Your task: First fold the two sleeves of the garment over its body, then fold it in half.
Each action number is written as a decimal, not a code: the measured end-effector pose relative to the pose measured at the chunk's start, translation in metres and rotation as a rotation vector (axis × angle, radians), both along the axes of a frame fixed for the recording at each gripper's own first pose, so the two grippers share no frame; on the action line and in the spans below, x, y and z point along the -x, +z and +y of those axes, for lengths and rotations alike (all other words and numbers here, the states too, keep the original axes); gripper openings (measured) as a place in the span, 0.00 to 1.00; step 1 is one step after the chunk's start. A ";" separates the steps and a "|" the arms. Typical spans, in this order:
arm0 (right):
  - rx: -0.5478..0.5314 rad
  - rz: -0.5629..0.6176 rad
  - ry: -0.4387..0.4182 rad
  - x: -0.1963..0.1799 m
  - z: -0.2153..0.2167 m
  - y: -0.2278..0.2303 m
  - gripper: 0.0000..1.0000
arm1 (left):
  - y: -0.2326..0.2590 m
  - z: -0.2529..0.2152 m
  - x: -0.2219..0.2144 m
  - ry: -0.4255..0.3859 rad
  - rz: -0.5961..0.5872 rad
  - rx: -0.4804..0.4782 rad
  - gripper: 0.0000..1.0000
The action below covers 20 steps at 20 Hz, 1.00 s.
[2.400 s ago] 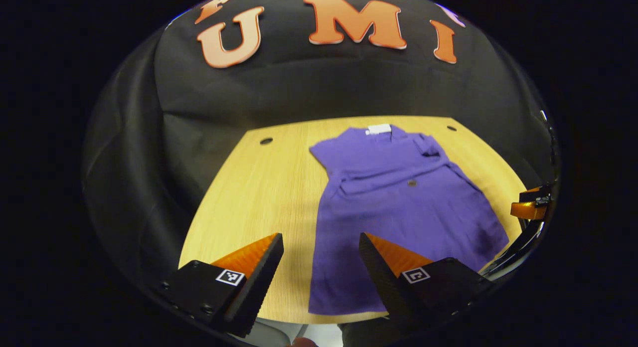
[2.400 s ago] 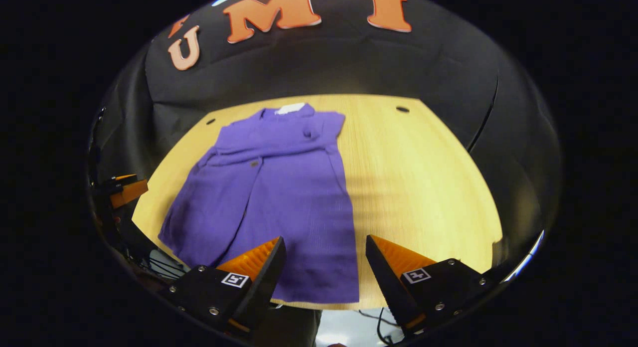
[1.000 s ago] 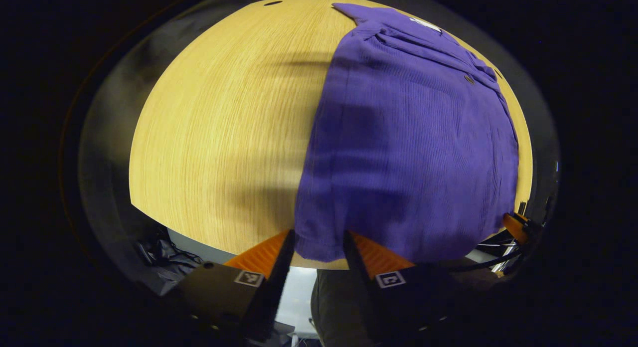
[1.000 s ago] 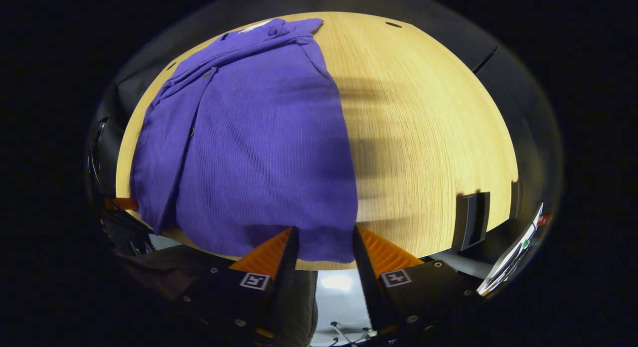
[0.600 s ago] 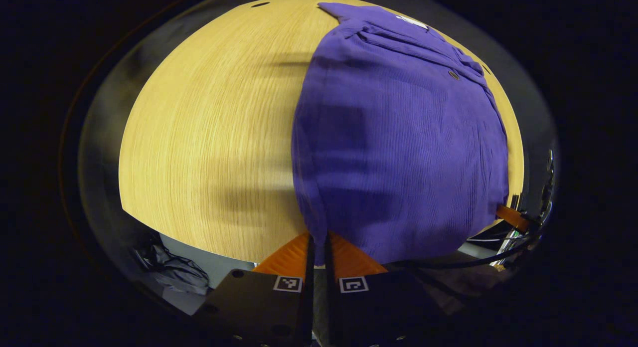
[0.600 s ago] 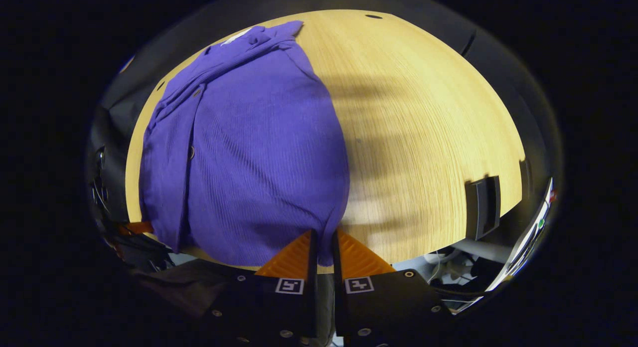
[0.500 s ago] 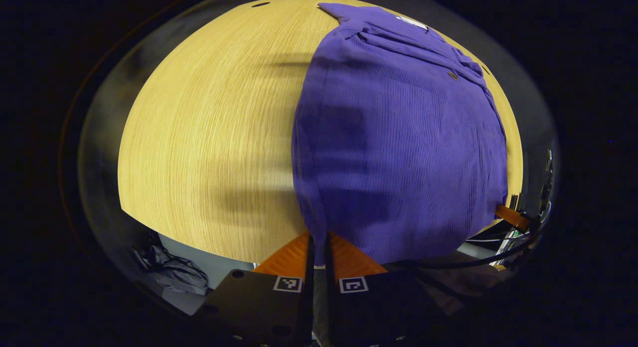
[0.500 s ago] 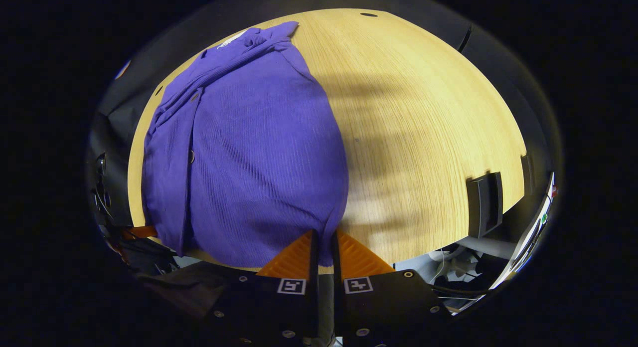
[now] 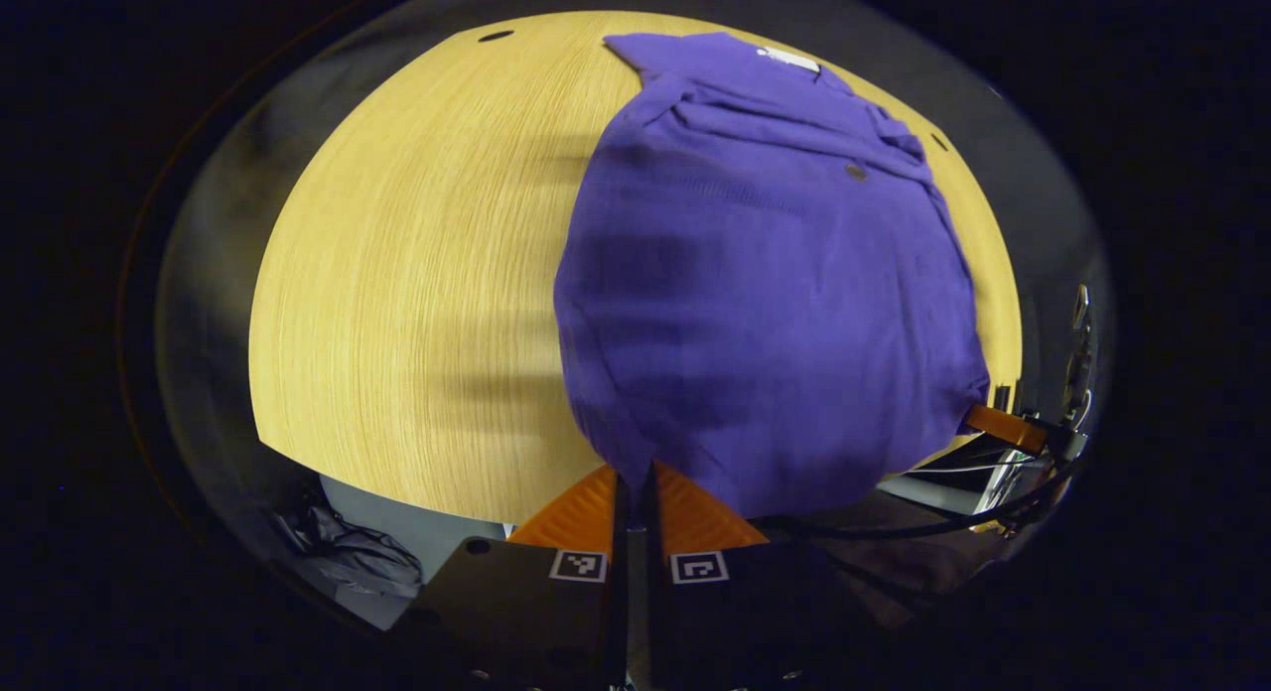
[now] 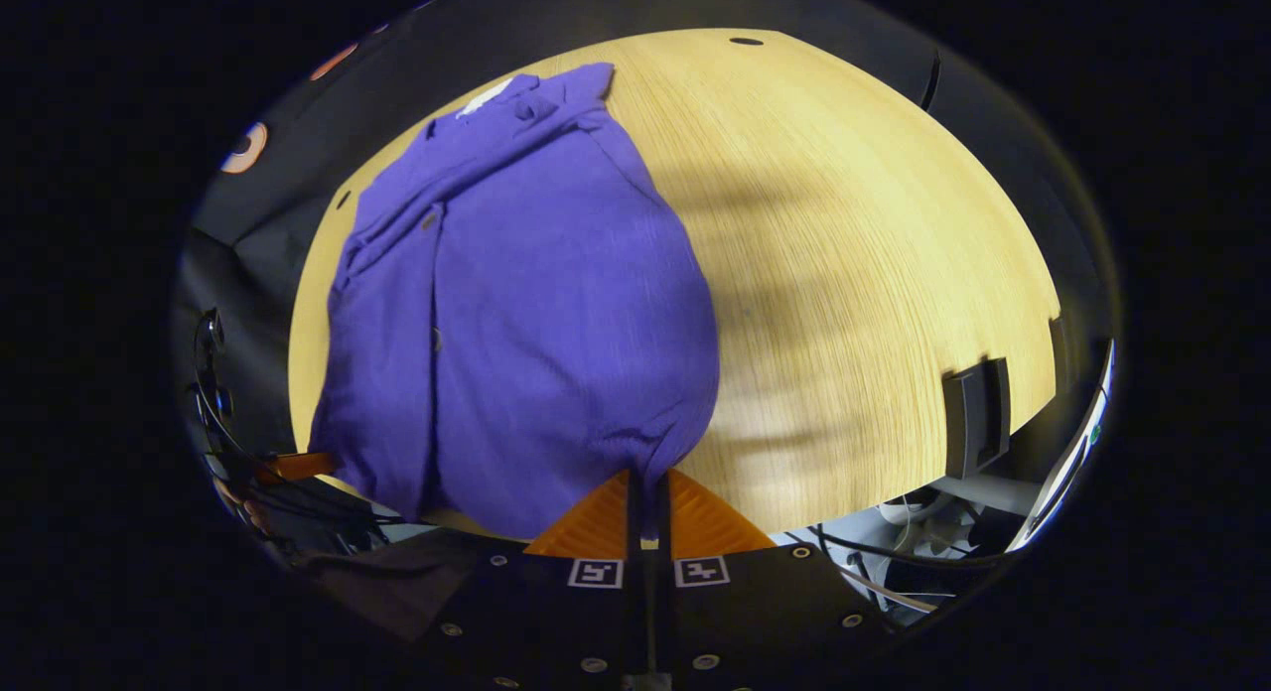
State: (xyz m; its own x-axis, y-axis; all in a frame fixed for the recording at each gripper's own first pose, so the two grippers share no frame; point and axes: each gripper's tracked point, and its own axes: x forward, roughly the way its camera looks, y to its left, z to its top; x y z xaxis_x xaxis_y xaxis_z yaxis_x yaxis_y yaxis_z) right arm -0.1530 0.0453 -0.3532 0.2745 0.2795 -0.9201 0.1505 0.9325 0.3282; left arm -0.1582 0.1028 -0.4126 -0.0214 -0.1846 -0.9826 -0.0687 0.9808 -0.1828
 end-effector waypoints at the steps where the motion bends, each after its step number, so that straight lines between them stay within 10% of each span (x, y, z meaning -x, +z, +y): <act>1: -0.010 -0.016 0.000 -0.007 0.002 0.010 0.05 | 0.007 0.000 -0.007 0.012 -0.007 0.015 0.09; 20: 0.034 -0.314 -0.097 -0.146 0.019 0.152 0.04 | 0.085 0.018 -0.182 -0.191 -0.212 0.093 0.09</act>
